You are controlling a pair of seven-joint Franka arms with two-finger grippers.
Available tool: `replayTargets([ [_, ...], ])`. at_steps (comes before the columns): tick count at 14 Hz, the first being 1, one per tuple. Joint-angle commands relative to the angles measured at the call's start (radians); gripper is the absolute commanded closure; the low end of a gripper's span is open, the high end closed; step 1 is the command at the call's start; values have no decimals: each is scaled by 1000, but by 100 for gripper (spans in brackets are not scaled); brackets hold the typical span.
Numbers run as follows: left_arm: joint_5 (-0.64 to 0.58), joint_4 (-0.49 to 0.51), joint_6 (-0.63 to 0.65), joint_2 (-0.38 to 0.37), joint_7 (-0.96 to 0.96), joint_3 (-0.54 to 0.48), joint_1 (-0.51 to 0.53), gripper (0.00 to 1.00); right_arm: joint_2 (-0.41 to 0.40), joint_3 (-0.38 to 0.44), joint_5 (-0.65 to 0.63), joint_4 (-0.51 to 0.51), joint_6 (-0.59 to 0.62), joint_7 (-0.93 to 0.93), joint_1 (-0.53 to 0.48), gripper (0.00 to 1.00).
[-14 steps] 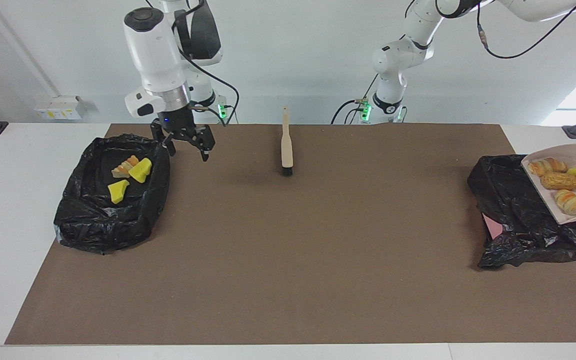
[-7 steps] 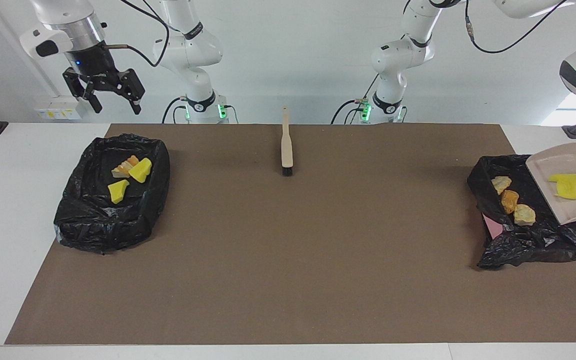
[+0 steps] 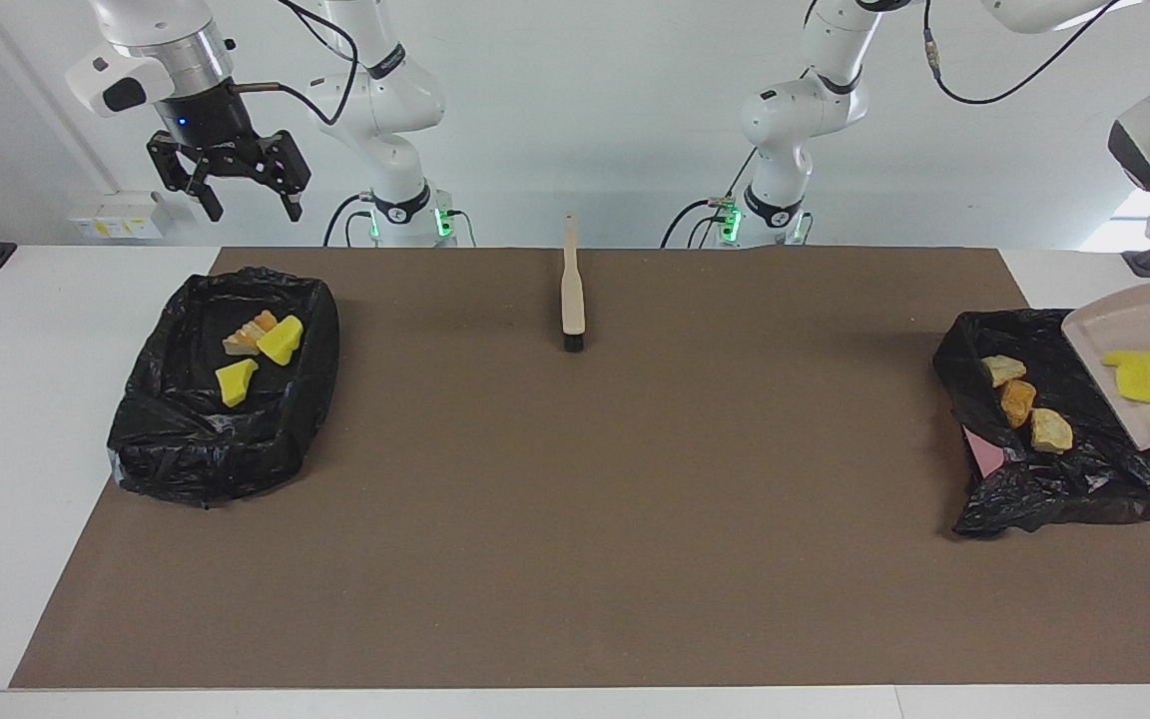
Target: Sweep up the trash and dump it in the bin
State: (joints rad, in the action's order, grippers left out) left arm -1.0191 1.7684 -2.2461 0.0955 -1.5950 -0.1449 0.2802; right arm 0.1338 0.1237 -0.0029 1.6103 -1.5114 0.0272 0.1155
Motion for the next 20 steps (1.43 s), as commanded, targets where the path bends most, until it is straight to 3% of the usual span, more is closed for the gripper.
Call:
replayTargets([
  [1,-92,29,-23,-37,23,-9,-12,100,24,-3,1,34,2,-4,-2,0],
  [7,-151,34,-4,-39,105,-7,-53,100,20,-1,-19,36,-6,-18,-8,0],
  [13,-214,75,197,-69,262,-5,-185,100,24,-1,-19,42,7,-18,-3,0],
  [20,-230,69,197,-71,253,-7,-182,100,32,-1,-19,54,-1,-18,-7,0],
])
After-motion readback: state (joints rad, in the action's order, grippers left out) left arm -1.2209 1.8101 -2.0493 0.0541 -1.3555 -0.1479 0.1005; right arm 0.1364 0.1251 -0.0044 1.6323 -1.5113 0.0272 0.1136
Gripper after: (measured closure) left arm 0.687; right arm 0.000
